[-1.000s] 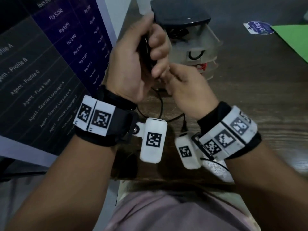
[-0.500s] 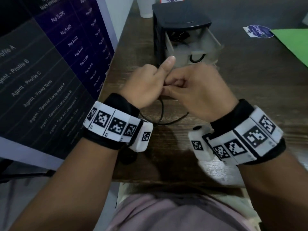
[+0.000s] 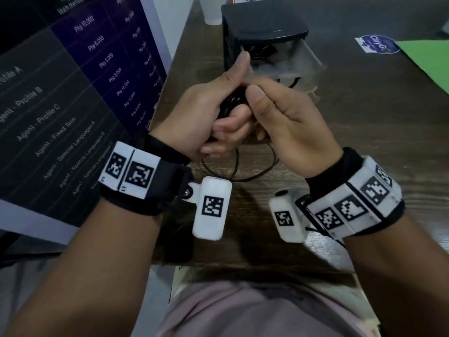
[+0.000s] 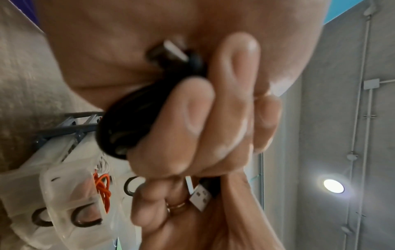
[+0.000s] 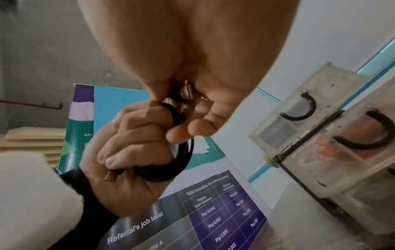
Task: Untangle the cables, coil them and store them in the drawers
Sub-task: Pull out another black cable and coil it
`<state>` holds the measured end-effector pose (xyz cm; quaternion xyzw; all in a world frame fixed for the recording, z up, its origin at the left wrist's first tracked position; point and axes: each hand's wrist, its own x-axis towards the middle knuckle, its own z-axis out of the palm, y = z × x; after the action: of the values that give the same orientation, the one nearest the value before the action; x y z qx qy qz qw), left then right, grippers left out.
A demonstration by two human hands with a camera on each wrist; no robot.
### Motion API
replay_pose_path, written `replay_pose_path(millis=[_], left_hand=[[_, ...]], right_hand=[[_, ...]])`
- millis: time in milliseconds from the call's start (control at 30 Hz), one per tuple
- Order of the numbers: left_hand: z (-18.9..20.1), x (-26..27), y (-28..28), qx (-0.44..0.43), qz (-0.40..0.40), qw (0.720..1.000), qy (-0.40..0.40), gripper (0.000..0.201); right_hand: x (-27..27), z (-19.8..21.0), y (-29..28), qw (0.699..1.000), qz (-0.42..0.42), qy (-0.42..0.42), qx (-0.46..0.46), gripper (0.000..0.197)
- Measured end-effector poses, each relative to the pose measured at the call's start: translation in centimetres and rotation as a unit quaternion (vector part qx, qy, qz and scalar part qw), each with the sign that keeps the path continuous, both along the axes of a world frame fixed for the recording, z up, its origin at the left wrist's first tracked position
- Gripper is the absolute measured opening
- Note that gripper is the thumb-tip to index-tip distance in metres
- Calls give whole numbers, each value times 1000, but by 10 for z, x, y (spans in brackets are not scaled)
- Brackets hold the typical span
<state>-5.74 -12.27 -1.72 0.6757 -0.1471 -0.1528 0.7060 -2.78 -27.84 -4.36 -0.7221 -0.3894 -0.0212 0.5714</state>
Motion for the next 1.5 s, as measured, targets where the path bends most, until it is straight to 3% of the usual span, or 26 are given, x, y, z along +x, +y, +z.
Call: replay_pose_path(millis=[100, 300, 500, 700, 833, 1000, 1167, 1267, 1400, 1500], left_hand=[[-2, 2, 1, -3, 13, 1000, 12, 79], [-5, -1, -4, 47, 136, 990, -9, 71], [-12, 4, -4, 122, 281, 944, -119, 56], [-18, 11, -7, 137, 267, 951, -71, 66], [-12, 10, -11, 43, 246, 968, 19, 59], [-11, 8, -14, -80, 213, 971, 78, 46], [-15, 9, -17, -142, 204, 962, 110, 46], [-14, 11, -18, -120, 231, 961, 97, 47], [-16, 14, -20, 9, 269, 963, 20, 45], [-19, 16, -19, 72, 271, 960, -4, 46]], right_hand=[[-3, -1, 2, 1000, -7, 10, -3, 28], [-1, -4, 2, 997, -68, -17, -12, 18], [1, -9, -1, 990, -137, -35, -14, 17], [11, -7, -6, 994, -86, 43, -48, 27], [15, -9, -3, 994, -98, 47, 9, 7], [22, -12, -4, 982, -176, 58, 47, 6], [21, -8, -8, 978, -140, 136, 67, 10], [15, -6, -8, 976, -113, 170, 75, 16], [7, 4, -9, 960, -85, 252, 87, 36], [3, 4, -8, 971, -94, 218, 30, 27]])
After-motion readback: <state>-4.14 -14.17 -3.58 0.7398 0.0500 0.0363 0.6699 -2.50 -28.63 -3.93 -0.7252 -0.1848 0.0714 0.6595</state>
